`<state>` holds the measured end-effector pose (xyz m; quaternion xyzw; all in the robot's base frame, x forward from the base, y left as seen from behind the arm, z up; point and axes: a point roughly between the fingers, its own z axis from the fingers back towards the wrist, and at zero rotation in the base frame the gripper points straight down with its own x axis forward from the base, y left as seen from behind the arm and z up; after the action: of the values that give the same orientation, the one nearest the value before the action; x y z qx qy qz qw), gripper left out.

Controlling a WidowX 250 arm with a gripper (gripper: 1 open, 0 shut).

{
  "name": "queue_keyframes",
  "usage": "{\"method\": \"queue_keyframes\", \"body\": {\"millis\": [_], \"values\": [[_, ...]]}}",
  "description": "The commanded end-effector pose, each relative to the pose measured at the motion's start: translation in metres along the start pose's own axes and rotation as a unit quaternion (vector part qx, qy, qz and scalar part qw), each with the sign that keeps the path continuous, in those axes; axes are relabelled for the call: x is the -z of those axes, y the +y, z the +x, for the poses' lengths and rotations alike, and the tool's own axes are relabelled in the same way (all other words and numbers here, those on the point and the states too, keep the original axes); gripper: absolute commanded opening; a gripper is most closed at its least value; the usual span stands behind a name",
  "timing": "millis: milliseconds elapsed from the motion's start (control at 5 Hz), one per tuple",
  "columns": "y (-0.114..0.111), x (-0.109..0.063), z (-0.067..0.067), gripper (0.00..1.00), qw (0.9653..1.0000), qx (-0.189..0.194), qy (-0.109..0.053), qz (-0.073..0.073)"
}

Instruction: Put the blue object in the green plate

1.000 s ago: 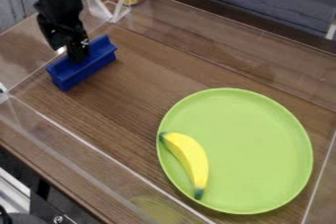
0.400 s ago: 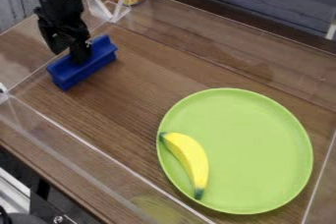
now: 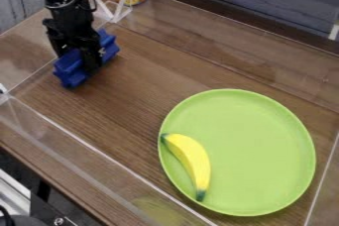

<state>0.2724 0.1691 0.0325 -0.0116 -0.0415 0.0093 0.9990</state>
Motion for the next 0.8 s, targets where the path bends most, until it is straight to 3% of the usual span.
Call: {"method": "queue_keyframes", "body": {"millis": [0, 200, 400, 600], "values": [[0.0003, 0.0000, 0.0041, 0.00, 0.9999, -0.005, -0.012, 0.003], [0.0034, 0.0077, 0.0042, 1.00, 0.9997, -0.017, -0.014, -0.001], [-0.0001, 0.0065, 0.0061, 0.00, 0.9998, -0.013, -0.016, -0.002], [0.0036, 0.0048, 0.0140, 0.00, 0.9997, -0.015, -0.017, -0.002]]}}
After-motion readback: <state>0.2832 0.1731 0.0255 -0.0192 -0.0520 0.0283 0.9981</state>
